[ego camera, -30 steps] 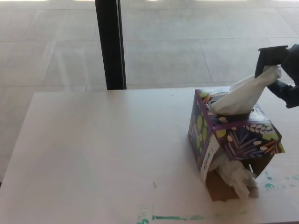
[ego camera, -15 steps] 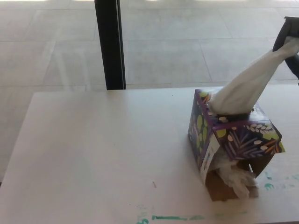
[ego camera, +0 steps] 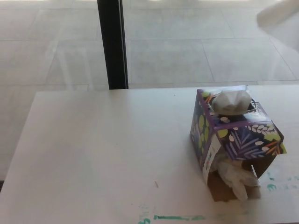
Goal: The robot uses its right hand to pull out a tissue from the tissue box kept in the middle of the desk and put it on the right side
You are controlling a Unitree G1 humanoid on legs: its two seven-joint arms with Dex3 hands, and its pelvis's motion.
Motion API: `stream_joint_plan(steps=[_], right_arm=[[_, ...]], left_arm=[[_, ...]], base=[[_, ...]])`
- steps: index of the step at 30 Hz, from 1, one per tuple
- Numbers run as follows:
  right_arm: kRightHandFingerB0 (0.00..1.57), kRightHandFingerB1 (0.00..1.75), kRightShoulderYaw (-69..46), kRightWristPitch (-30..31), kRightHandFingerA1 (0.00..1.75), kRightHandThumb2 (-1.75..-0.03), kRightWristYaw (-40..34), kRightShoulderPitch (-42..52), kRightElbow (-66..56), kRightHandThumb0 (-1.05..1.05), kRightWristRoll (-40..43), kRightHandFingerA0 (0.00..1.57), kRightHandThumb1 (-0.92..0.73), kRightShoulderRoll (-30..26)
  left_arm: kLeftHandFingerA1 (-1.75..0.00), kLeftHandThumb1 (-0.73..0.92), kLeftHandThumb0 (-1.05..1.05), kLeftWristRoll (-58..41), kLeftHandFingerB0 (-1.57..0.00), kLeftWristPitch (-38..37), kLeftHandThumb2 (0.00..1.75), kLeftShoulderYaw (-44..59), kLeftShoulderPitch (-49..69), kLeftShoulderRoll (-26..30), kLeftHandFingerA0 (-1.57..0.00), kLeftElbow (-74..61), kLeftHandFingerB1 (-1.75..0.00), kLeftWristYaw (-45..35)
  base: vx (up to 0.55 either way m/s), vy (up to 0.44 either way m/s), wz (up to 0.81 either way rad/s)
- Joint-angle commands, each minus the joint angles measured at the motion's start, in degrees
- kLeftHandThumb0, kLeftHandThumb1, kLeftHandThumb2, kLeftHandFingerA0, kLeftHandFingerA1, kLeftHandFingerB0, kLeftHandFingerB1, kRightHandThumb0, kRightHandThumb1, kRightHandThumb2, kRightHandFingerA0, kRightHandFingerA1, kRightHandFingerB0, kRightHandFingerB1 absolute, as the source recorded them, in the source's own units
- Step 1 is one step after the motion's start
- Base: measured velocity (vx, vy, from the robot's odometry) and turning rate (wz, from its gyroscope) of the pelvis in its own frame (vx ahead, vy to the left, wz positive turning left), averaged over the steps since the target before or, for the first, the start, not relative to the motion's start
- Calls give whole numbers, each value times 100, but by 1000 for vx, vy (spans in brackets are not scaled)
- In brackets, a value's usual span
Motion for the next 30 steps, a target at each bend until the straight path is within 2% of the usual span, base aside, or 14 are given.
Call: stream_joint_plan(steps=[1, 8, 12, 13, 14, 15, 16, 17, 21, 22, 23, 24, 29, 30], right_arm=[[82, 154, -358, 310, 175, -119, -306, -260, 223, -25, 219, 99, -50, -392], [85, 152, -521, 85, 175, -118, -264, -24, 291, -23, 272, 101, -48, -933], [82, 151, -365, 178, 175, -133, 70, 573, -268, -30, 259, 100, -35, -969], [96, 120, -295, 79, 141, -117, 216, 833, -425, -24, 294, 125, -41, -953], [96, 120, -193, -89, 141, -117, 422, 1224, -631, -24, 332, 125, -41, -908], [95, 118, -132, 56, 138, -116, 550, 1427, -813, -26, 327, 124, -44, -847], [82, 140, -106, -48, 173, -120, 640, 1653, -933, -13, 386, 97, -46, -838], [94, 135, 49, -147, 167, -117, 678, 2014, -1088, -19, 347, 102, -48, -728], [94, 118, 358, -83, 162, -101, 801, 2563, -1290, -21, 325, 97, -51, -450], [91, 116, 440, -91, 162, -94, 717, 2668, -1265, -18, 257, 93, -52, -372], [86, 120, 573, -160, 161, -93, 634, 2791, -1194, -14, 122, 90, -54, -350], [83, 115, 724, 15, 166, -88, 841, 2947, -1244, -19, 25, 84, -61, -365], [68, 140, 1544, 902, 172, -83, 1807, 3508, -1179, -17, -589, 88, -63, -603], [67, 134, 1635, 1053, 168, -73, 1935, 3547, -1157, -19, -598, 88, -67, -604]], left_arm=[[-56, 92, -92, -71, -51, -97, 80, 43, 63, 77, -65, -28, -45, 52], [-58, 80, -94, -61, -48, -147, 93, 39, 105, 80, -62, -18, -49, 42], [-55, 92, -88, -84, -53, -124, 77, 51, 119, 68, -65, -73, -44, 33], [-54, 92, -88, -87, -51, -117, 77, 51, 106, 58, -64, -70, -43, 38], [-54, 92, -88, -89, -51, -106, 77, 54, 100, 57, -64, -62, -43, 43], [-55, 92, -88, -96, -51, -113, 77, 60, 105, 55, -65, -70, -43, 38], [-55, 92, -92, -95, -54, -104, 78, 56, 90, 45, -65, -75, -47, 43], [-54, 92, -88, -91, -52, -76, 77, 53, 59, 43, -65, -49, -43, 61], [-57, 80, -93, -104, -48, -65, 92, 56, -26, -4, -61, -13, -49, 83], [-55, 92, -88, -110, -52, -67, 77, 60, -30, -6, -65, -20, -43, 71], [-58, 80, -93, -98, -48, -75, 94, 52, -50, -10, -62, -3, -49, 89], [-53, 92, -87, -80, -50, -81, 78, 38, -45, -11, -62, -23, -45, 113], [-58, 81, -93, -101, -47, -97, 94, 43, -70, -49, -63, -41, -49, 121], [-54, 92, -87, -95, -52, -118, 78, 42, -78, -55, -66, -13, -43, 130]], base=[[0, 0, 0], [0, 0, 0], [0, 0, 0], [0, 0, 0], [0, 0, 0], [0, 0, 0], [0, 0, 0], [0, 0, 0], [0, 0, 0], [0, 0, 0], [0, 0, 0], [0, 0, 0], [0, 0, 0], [0, 0, 0]])
